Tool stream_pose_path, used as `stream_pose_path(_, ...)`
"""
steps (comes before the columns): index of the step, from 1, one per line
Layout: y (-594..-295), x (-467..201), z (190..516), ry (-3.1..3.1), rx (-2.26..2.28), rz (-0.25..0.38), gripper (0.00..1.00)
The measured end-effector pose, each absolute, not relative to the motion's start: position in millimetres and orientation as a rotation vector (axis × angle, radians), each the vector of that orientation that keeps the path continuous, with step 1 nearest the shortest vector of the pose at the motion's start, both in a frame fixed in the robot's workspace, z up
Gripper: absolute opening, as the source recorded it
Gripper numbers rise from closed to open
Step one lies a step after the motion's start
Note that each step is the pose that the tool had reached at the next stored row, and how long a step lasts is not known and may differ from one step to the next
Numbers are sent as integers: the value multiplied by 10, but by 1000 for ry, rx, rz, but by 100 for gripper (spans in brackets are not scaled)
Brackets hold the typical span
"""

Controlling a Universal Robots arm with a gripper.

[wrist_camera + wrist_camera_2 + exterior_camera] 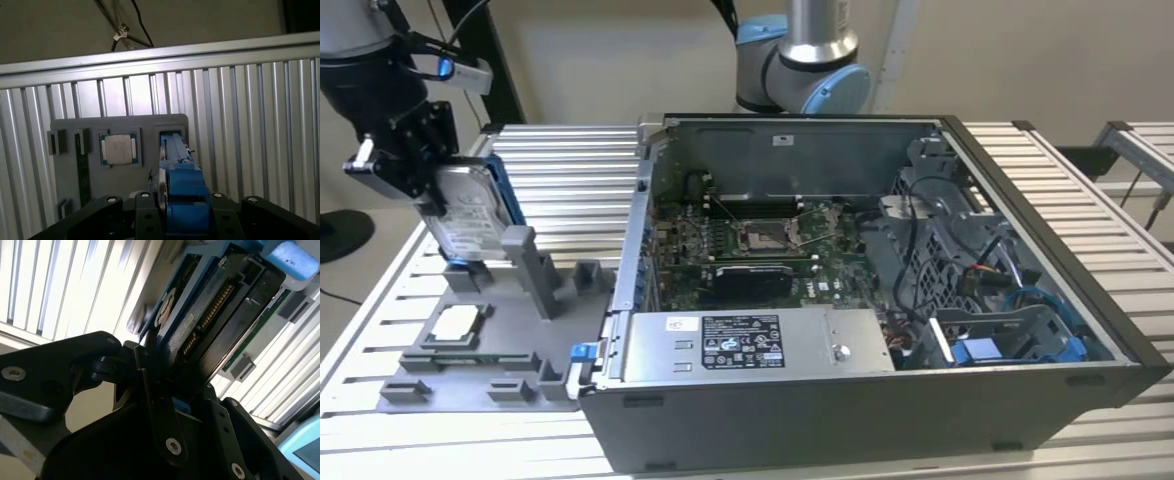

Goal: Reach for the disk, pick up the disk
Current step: 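Pick up the disk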

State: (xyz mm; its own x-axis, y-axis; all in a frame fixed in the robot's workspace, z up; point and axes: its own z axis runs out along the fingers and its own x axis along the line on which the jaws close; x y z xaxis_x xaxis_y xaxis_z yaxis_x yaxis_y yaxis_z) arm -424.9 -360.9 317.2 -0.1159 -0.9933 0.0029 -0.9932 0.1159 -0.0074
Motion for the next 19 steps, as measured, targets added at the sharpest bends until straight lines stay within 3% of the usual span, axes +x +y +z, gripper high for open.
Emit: stream_pose_path(19,-3609,-4249,3413,2345,-2087,-12,0)
